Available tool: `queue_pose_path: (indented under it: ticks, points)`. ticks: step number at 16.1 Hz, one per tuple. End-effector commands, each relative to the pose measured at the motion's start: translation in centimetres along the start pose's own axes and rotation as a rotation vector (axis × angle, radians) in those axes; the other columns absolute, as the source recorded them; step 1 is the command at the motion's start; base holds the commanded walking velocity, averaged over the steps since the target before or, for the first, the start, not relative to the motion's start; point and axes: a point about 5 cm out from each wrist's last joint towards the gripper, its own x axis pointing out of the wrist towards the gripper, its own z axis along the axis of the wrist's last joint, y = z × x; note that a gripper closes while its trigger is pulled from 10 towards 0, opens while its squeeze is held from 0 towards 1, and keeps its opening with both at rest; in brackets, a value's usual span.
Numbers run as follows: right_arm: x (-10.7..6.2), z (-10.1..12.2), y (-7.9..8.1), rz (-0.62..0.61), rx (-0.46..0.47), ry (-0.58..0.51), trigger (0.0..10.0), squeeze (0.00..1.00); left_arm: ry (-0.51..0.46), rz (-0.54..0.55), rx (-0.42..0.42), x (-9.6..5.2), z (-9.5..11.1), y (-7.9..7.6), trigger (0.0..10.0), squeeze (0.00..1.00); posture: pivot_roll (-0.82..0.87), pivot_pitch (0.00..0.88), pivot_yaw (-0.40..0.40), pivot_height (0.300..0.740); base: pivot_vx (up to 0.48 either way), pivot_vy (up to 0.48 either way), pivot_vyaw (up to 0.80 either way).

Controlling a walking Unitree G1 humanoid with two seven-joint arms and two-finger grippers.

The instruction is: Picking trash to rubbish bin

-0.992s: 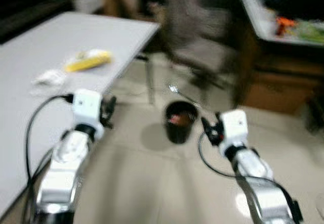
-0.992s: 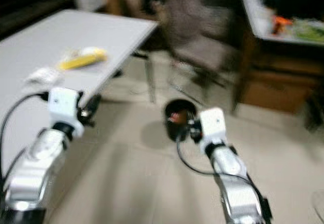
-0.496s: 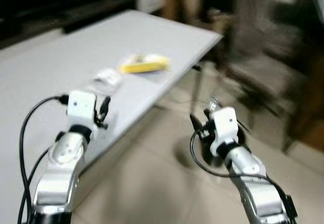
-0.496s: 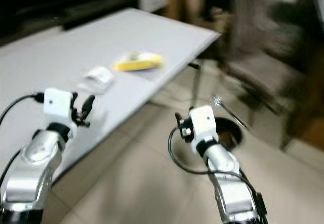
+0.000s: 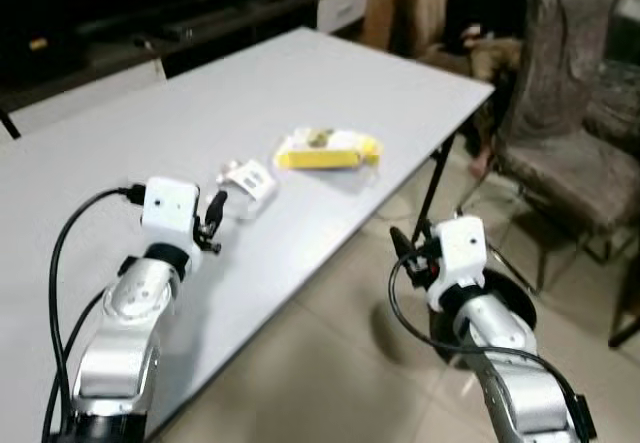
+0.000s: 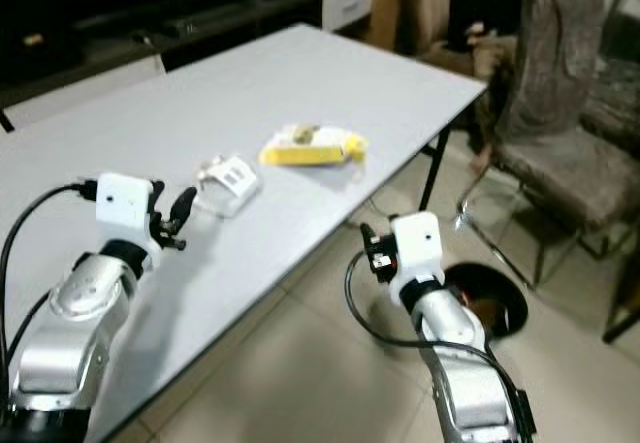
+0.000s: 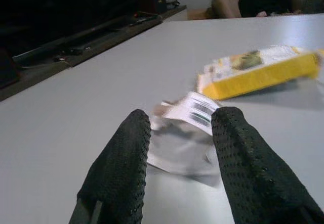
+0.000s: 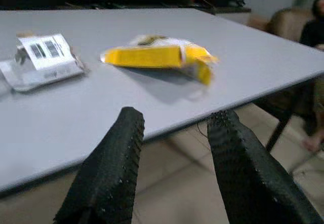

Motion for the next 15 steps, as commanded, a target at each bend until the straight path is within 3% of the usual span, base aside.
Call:
queue_pose_path:
  ticks: [1, 3, 8, 9, 10, 11, 12, 13, 15]
  points:
    - [0.2, 0.8, 0.5, 0.018, 0.009, -0.037, 10.0, 0.0, 0.009, 0.015, 0.007, 0.0, -0.1, 0.7, 10.0, 0.0, -0.03, 0.0, 0.019, 0.74, 0.401, 0.0, 0.0]
    - [0.0, 0.7, 0.3, -0.003, 0.056, -0.026, 10.0, 0.0, 0.011, 0.006, 0.004, 0.0, -0.2, 0.5, 10.0, 0.0, -0.03, 0.0, 0.021, 0.74, 0.401, 0.0, -0.27]
    - [-0.4, 0.4, 0.5, 0.007, 0.053, -0.021, 10.0, 0.0, 0.033, 0.01, 0.0, 0.0, -0.5, 1.0, 10.0, 0.0, -0.03, 0.0, 0.03, 0.74, 0.395, 0.0, -0.16]
    - [-0.5, 0.3, 0.7, 0.019, 0.05, -0.021, 10.0, 0.0, 0.058, 0.02, -0.031, 0.0, -1.0, 1.2, 10.0, 0.0, -0.04, 0.0, 0.034, 0.74, 0.0, 0.0, 0.0]
    - [-0.8, 0.3, 0.8, 0.026, 0.051, -0.024, 10.0, 0.0, 0.04, 0.034, -0.125, -0.1, -1.1, 1.5, 10.0, 0.0, -0.04, 0.0, 0.037, 0.74, 0.0, 0.0, 0.0]
    - [-0.9, 0.3, 0.8, 0.031, 0.076, -0.032, 10.0, 0.0, 0.035, 0.032, -0.146, -0.1, -1.1, 1.6, 10.0, 1.0, -0.04, 0.0, 0.038, 0.74, 0.0, 0.0, 0.0]
    - [-1.1, 0.4, 0.7, 0.036, 0.095, -0.041, 10.0, 0.56, 0.051, 0.018, -0.139, 0.1, -1.2, 1.6, 10.0, 1.0, -0.04, 0.0, 0.04, 0.74, 0.0, 0.0, 0.0]
    - [-1.2, 0.4, 0.7, 0.048, 0.109, -0.051, 10.0, 1.0, 0.067, -0.01, -0.148, 0.3, -1.3, 1.4, 10.0, 1.0, -0.04, 0.0, 0.042, 0.74, 0.0, 0.0, 0.0]
    - [-1.2, 0.7, 0.7, 0.065, 0.125, -0.066, 10.0, 1.0, 0.088, -0.045, -0.169, 0.8, -1.6, 1.2, 10.0, 1.0, -0.05, 0.0, 0.048, 0.74, 0.0, 0.0, 0.0]
